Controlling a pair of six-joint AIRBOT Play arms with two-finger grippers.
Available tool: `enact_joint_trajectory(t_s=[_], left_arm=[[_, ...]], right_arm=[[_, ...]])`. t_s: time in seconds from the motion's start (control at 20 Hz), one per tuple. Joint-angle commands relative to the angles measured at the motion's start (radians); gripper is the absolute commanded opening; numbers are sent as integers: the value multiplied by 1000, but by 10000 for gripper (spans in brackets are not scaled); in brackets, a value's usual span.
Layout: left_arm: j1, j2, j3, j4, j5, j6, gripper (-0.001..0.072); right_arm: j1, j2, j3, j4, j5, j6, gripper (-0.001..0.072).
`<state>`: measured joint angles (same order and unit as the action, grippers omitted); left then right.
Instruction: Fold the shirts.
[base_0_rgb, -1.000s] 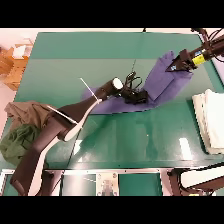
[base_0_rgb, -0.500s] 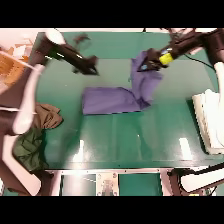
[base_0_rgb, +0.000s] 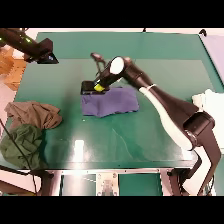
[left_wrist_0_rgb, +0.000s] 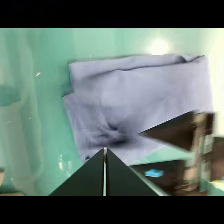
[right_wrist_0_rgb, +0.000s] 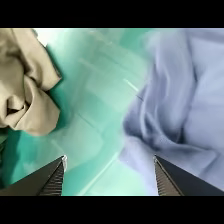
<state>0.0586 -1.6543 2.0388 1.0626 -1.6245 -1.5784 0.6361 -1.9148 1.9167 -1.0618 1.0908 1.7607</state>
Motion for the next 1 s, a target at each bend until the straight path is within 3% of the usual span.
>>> enact_joint_trajectory(t_s=[0.0,0.1,0.3,0.45,0.5,0.6,0.7,0.95], left_arm=[[16,14,-1,7,-16,13,25],[16,14,-1,7,-16,13,25],[16,14,-1,7,-16,12,25],[16,14,-1,7,-25,7,25],[16,14,-1,7,-25,7,25],[16,14,-1,7,-26,5,25],[16,13,-1,7,-23,5,25],[15,14,-1,0,-8,4,26]], right_arm=[[22,-18,34,-171,-18,20,594],[-85,46,53,-336,122,47,509],[-383,109,35,-362,325,46,508],[-585,108,-129,-145,327,-13,509],[-636,108,-208,-29,294,-65,574],[-702,106,-355,176,232,-223,606],[-721,90,-460,291,203,-337,606],[-651,-6,-514,512,187,-478,606]])
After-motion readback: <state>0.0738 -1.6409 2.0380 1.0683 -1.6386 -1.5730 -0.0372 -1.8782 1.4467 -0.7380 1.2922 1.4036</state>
